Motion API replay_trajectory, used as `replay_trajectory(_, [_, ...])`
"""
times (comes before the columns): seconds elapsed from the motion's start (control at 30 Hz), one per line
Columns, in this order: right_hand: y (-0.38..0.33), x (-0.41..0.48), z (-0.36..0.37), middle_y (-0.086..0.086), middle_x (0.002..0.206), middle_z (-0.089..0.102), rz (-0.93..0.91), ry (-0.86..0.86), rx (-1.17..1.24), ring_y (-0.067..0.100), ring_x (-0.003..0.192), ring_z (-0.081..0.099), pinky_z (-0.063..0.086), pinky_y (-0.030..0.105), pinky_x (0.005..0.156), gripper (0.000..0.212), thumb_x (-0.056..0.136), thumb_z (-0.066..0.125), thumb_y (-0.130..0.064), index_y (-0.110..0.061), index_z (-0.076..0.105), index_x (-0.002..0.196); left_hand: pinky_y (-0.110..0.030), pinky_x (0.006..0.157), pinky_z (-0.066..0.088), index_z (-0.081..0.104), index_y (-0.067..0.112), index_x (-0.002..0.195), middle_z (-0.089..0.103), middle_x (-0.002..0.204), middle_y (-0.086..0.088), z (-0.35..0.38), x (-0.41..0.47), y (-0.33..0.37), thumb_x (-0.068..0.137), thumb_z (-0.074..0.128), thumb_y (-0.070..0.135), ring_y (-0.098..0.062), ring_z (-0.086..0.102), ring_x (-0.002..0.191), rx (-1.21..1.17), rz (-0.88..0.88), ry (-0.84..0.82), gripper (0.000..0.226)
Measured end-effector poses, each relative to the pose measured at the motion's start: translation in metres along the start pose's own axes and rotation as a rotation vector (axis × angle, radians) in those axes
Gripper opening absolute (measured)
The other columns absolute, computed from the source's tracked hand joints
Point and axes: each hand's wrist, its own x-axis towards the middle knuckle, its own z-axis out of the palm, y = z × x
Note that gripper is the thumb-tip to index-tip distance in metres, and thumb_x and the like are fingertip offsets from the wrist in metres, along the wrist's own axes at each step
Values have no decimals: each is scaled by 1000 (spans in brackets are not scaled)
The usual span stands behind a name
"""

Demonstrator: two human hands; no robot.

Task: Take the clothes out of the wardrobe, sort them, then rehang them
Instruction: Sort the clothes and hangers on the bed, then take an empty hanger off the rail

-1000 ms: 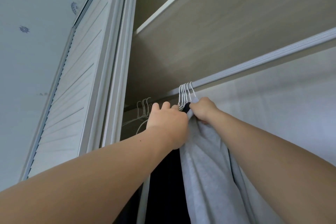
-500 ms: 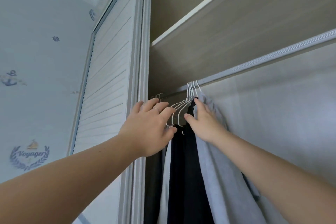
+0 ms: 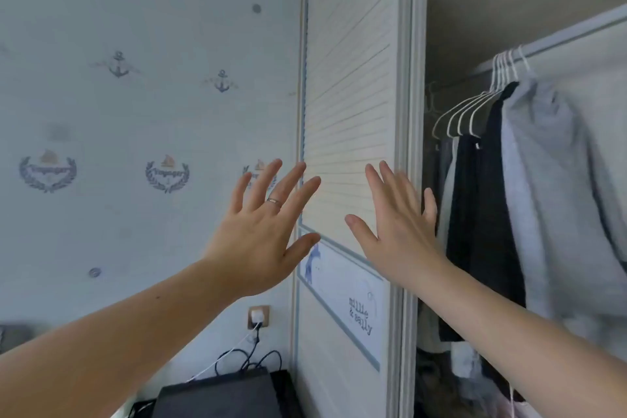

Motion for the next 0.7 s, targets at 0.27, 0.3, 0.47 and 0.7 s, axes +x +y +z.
replay_trajectory(0.27, [-156,-117,77,-10,163,-9,-182,-314,314,16,150,-10,-7,53,118,73,92,25,-63,-35,-4,152,-52,122,-3,4,32,159,-1,168,6,-44,-227,-68,98,19,67,-23,-11,154,98,-326,-209,73])
replay_trajectory(0.3, [-176,-133,88,-10,163,-8,-214,-351,326,17,150,-8,-6,54,118,73,92,26,-62,-34,-3,152,-52,122,-2,6,32,159,1,168,7,-51,-258,-73,98,20,66,-23,-9,154,106,-383,-234,72])
replay_trajectory(0.47, [-276,-211,140,-6,164,-6,-398,-522,370,19,150,-6,-3,57,118,73,93,22,-64,-33,-5,153,-55,122,1,11,35,158,5,167,8,-83,-404,-87,95,11,71,-21,-8,154,126,-713,-344,73])
replay_trajectory(0.7, [-418,-293,194,-5,164,-1,-613,-707,532,19,151,-5,-4,56,117,75,94,31,-61,-31,0,155,-52,123,-3,5,37,158,-3,167,11,-111,-575,-86,94,17,70,-18,-15,153,235,-1129,-489,74])
